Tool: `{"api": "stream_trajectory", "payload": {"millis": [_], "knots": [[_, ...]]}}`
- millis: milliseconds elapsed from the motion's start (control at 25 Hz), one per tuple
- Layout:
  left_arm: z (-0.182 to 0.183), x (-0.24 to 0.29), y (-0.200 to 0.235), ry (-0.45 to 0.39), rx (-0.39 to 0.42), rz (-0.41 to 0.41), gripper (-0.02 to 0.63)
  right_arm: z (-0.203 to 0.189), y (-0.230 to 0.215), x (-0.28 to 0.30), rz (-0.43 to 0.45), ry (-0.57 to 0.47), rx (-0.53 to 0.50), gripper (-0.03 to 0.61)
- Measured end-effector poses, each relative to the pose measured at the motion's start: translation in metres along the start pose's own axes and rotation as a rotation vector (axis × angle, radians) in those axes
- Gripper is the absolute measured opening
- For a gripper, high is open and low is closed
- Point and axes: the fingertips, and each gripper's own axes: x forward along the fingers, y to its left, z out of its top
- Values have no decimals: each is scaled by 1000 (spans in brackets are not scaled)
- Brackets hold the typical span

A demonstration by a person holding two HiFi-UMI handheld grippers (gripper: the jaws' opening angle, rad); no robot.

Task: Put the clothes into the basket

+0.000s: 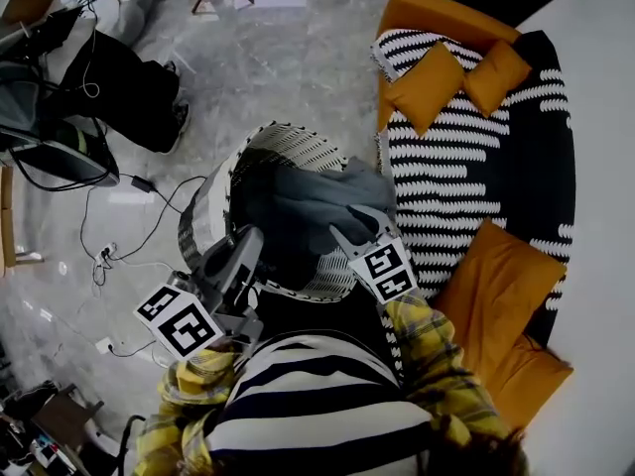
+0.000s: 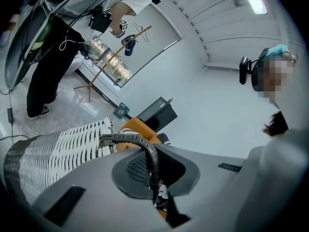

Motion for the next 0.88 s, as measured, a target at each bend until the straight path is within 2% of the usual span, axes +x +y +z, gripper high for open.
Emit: {"api": "stream_trajectory", "payload": {"millis": [160, 440, 600, 880], "knots": [[4, -1, -4, 18, 17, -8, 14, -41, -29, -13, -86, 40, 51, 190], [12, -5, -17, 66, 69, -44, 14, -102, -70, -33, -205, 99, 210, 195], [11, -4, -29, 92, 98, -63, 14, -117, -91, -32, -252, 90, 294, 227], [8, -5, -38, 133, 126, -88, 14, -125, -100, -11, -277, 92, 399, 239]]}}
